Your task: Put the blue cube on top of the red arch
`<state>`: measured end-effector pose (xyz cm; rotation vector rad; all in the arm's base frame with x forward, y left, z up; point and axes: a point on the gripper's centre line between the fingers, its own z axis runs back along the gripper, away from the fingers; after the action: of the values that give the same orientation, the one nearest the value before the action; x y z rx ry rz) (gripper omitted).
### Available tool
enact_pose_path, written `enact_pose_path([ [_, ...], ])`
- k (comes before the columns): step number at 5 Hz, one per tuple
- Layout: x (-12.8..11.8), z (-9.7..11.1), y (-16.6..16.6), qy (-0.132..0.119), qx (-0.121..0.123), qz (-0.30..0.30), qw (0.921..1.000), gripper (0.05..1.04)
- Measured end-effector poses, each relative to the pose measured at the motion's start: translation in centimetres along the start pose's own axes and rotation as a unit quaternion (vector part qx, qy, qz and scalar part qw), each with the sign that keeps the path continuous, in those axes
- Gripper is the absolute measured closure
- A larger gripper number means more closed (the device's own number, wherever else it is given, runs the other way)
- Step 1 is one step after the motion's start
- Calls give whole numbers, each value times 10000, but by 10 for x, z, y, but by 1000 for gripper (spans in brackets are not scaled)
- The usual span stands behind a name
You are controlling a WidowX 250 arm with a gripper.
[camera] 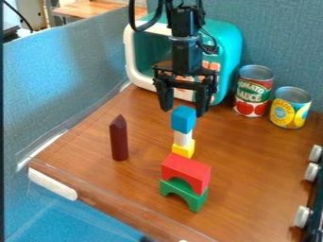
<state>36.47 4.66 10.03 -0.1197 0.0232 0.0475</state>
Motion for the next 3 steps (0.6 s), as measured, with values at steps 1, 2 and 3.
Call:
enact_pose_path([
  [1, 5, -24, 0, 222, 1, 58, 9997, 83],
  [2, 9, -34, 3, 402, 110, 107, 9991, 130],
  [3, 12, -36, 4, 443, 125, 69, 9989, 411],
])
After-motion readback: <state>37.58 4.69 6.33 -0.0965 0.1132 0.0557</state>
